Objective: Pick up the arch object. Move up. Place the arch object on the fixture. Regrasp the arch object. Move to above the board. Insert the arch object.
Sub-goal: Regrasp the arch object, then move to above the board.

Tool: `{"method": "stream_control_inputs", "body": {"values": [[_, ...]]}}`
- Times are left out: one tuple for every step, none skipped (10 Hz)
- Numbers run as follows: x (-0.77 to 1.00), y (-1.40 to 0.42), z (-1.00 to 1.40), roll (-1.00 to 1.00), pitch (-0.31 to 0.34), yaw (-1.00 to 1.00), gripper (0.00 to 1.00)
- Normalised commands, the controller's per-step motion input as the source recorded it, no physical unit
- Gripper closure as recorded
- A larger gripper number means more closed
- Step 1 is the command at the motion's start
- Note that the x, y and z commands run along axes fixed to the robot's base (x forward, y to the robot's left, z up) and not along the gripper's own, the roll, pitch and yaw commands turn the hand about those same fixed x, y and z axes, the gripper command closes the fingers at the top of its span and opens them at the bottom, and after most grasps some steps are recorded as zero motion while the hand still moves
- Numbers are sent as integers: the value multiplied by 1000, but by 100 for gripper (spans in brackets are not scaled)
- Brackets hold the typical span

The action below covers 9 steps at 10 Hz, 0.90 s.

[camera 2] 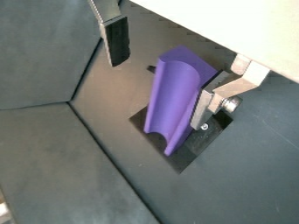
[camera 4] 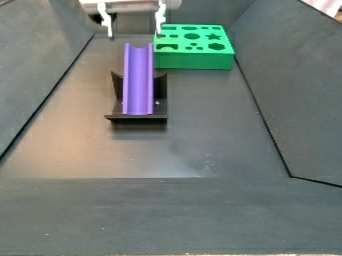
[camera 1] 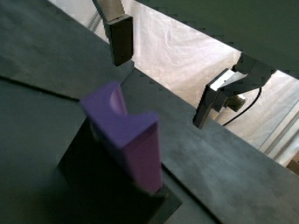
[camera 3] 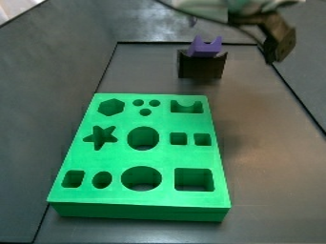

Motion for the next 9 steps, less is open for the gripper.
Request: {"method": "stream_control_inputs", "body": {"values": [[53, 24, -908, 47, -58, -58, 0], [50, 15, -734, 49, -43, -54, 0], [48, 5, -564, 52, -29, -46, 0], [50, 4, -399, 54, -13, -37, 0], [56, 1, -237, 52, 2, -26, 0], [0, 0, 0, 0, 0, 0, 100], [-125, -57, 1000, -371, -231, 3, 100], [-128, -57, 1000, -368, -229, -6, 100], [-132, -47, 1000, -327, -231, -46, 100]]}}
